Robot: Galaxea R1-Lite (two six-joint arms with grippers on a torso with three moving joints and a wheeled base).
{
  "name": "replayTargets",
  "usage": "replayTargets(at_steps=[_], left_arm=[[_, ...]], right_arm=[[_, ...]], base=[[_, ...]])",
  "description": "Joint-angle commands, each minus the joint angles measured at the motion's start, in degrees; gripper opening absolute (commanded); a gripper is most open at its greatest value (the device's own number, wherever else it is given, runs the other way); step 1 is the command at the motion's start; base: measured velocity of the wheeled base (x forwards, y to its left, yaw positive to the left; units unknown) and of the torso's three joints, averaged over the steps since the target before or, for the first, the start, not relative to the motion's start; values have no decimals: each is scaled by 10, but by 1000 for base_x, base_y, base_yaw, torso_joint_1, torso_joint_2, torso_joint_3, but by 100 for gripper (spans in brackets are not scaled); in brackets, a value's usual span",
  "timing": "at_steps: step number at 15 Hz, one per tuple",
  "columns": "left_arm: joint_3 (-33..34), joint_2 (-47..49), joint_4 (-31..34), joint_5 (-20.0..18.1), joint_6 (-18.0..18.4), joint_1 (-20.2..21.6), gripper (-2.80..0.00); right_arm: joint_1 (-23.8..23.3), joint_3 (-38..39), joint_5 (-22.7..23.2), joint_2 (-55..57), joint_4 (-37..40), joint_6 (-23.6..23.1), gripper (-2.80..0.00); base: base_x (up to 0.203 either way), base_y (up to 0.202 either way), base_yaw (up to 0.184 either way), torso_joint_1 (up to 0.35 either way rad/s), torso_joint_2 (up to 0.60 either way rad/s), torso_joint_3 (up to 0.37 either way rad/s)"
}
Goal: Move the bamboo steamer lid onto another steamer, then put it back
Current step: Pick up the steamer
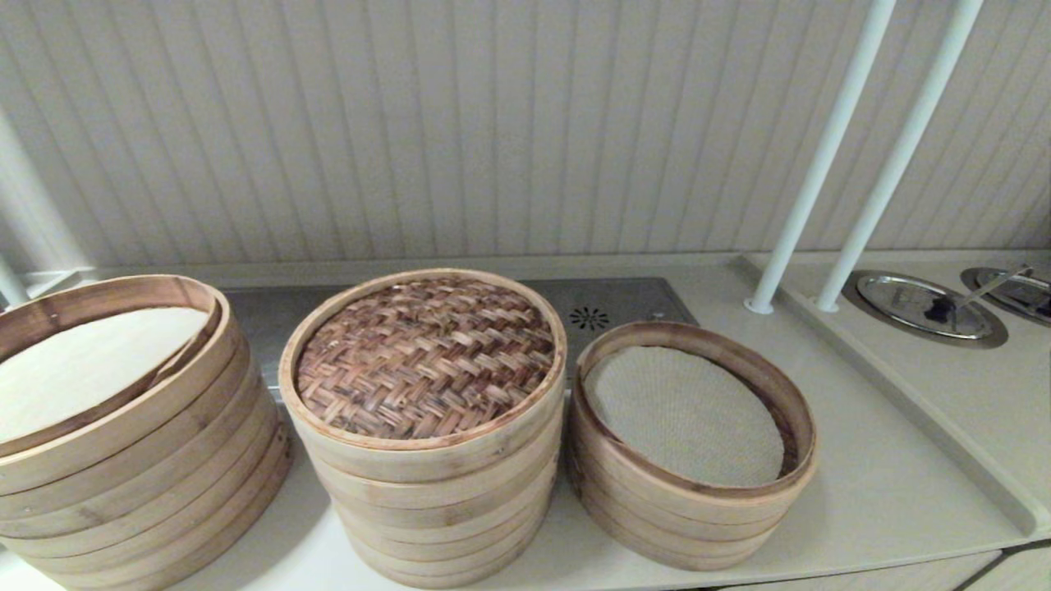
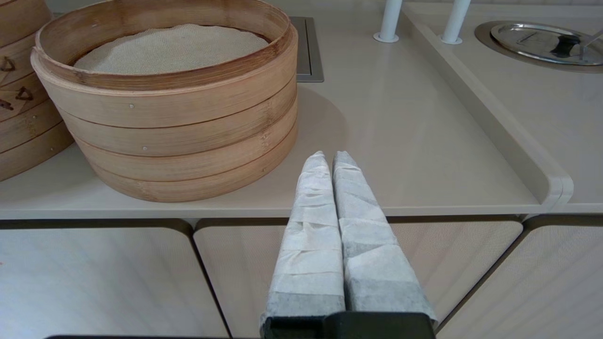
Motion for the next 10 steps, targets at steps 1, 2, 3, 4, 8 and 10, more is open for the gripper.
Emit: replayTargets(at_steps=[1,2,3,4,8,10], left_arm=[[0,1,0,0,0,0,-280],[0,1,0,0,-1,0,-280],[0,1,0,0,-1,0,-280],[0,1,0,0,-1,0,-280],[0,1,0,0,-1,0,-280],[0,1,0,0,-2,0,-280]], right_arm=[[0,1,-1,2,0,0,-280],[0,1,-1,2,0,0,-280],[0,1,-2,2,0,2,-280],[1,1,-3,2,0,2,-280],[0,1,-3,3,0,2,-280],[-1,0,-3,3,0,1,-280]], base=[[0,0,0,0,0,0],[0,0,0,0,0,0],[0,0,0,0,0,0],[0,0,0,0,0,0],[0,0,0,0,0,0],[0,0,0,0,0,0]])
